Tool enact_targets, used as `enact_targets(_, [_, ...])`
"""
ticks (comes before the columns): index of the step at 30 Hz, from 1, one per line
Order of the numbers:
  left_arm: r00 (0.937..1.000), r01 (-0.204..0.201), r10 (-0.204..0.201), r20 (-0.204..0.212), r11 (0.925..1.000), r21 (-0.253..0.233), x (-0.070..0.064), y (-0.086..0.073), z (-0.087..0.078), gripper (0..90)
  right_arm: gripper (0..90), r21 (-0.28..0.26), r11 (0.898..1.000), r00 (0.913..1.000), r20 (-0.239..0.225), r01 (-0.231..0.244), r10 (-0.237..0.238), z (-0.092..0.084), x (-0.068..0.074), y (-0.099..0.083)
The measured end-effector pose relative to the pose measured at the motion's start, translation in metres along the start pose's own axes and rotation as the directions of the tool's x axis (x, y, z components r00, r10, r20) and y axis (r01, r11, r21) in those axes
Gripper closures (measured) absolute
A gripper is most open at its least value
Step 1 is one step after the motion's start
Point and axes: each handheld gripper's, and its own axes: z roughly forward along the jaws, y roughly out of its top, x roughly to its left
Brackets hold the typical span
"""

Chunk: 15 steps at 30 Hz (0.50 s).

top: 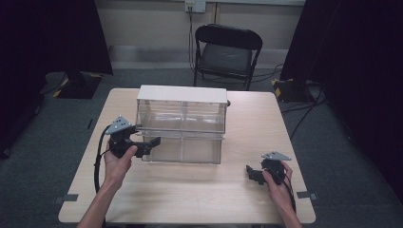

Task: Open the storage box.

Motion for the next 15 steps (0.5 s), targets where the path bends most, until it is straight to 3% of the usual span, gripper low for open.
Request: enact_targets(15, [1.0000, 0.008, -0.008, -0.001, 1.0000, -0.005, -0.0013, 0.0001, 0.0004, 3.6, 13.0, 0.000, 1.000, 1.0000, 0.000, 0.000, 0.000, 0.0000, 0.0000, 0.0000])
